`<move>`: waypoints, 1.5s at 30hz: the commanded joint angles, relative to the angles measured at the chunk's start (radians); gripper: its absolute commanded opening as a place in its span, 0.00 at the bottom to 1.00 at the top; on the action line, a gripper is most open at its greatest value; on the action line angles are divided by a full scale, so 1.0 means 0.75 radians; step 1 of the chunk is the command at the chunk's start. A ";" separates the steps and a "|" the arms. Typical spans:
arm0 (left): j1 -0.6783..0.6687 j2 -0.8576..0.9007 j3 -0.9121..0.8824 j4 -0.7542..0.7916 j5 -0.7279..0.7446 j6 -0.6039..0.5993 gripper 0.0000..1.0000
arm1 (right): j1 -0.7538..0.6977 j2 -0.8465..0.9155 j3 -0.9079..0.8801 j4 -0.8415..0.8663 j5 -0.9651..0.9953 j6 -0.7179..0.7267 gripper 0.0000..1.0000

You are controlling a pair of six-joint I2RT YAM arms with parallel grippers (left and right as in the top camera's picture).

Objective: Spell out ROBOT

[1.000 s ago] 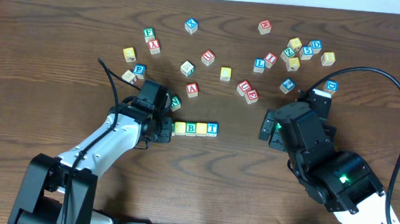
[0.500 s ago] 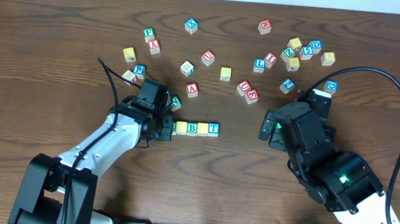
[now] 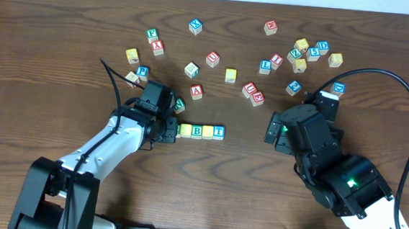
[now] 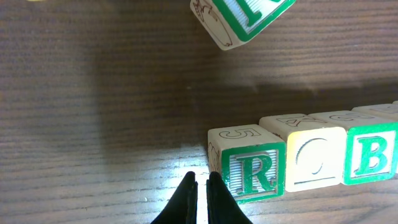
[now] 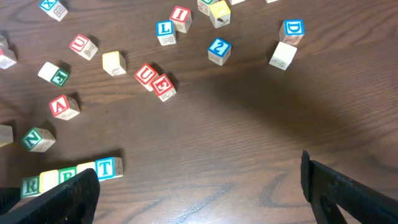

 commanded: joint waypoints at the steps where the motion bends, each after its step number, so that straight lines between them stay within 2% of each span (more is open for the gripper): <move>1: -0.003 0.015 -0.019 0.009 0.017 0.019 0.07 | -0.010 -0.006 -0.002 -0.003 0.025 -0.017 0.99; 35: 0.003 0.031 -0.009 -0.019 -0.024 0.012 0.08 | -0.010 -0.006 -0.002 -0.003 0.025 -0.017 0.99; 45: 0.067 -0.041 -0.008 -0.032 -0.070 -0.035 0.07 | -0.010 -0.006 -0.002 -0.003 0.025 -0.017 0.99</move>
